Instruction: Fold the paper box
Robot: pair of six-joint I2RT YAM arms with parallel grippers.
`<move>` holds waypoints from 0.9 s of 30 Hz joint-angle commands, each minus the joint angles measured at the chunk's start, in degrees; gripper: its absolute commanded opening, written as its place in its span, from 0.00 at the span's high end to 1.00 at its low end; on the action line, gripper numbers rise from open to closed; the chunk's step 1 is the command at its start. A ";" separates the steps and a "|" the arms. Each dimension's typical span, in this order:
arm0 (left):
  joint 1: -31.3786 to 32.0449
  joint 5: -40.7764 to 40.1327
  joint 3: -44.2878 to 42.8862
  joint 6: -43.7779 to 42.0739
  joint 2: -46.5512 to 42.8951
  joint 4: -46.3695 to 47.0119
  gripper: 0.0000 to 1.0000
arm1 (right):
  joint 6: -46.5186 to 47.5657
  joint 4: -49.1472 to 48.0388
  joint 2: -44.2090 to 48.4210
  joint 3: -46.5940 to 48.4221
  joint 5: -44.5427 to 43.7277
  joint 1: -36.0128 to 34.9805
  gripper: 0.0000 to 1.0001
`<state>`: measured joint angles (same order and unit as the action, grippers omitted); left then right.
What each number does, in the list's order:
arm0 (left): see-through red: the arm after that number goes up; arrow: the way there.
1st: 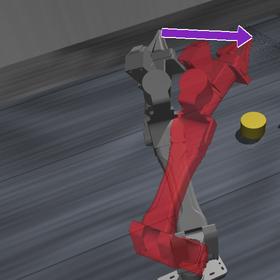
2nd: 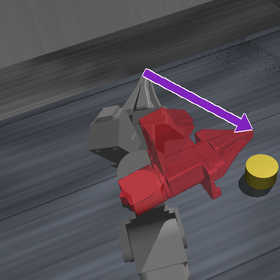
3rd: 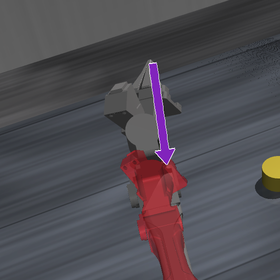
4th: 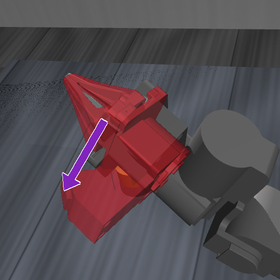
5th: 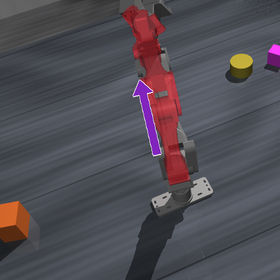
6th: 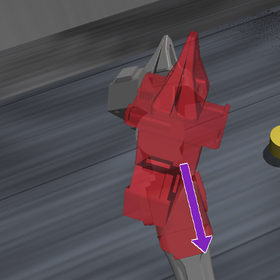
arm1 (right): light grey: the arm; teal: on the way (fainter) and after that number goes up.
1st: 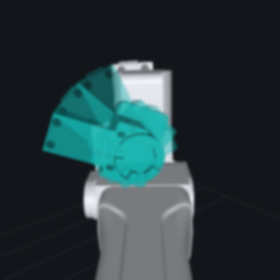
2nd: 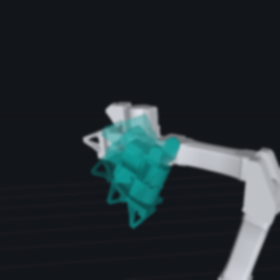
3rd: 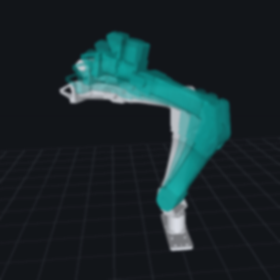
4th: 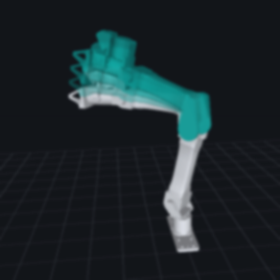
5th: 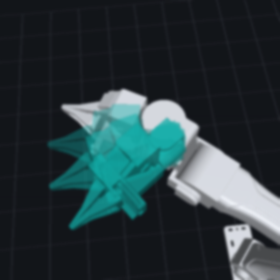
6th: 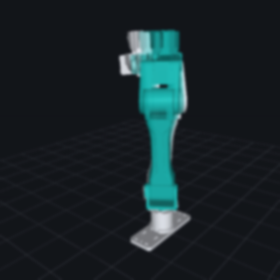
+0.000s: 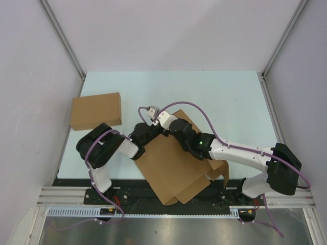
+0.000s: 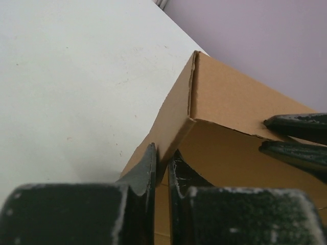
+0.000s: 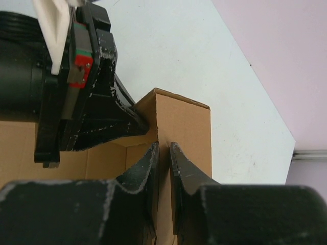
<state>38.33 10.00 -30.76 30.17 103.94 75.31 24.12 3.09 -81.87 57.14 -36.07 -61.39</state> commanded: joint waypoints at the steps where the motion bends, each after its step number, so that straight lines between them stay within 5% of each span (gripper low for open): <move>1: 0.96 -3.32 0.18 0.85 0.12 6.96 0.94 | -2.32 2.27 -0.58 0.77 2.86 -1.45 0.84; 10: 3.50 -12.61 0.00 -5.62 -5.74 -0.93 0.95 | -2.23 1.13 2.76 0.86 -0.22 -2.25 0.54; 27: 7.90 -33.45 -1.58 -18.31 -15.26 -19.40 0.94 | -6.27 -8.27 14.45 0.86 -7.95 -2.51 0.39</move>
<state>45.67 -14.92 -30.57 15.49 91.42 59.35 21.12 -0.16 -70.52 57.12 -40.01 -63.68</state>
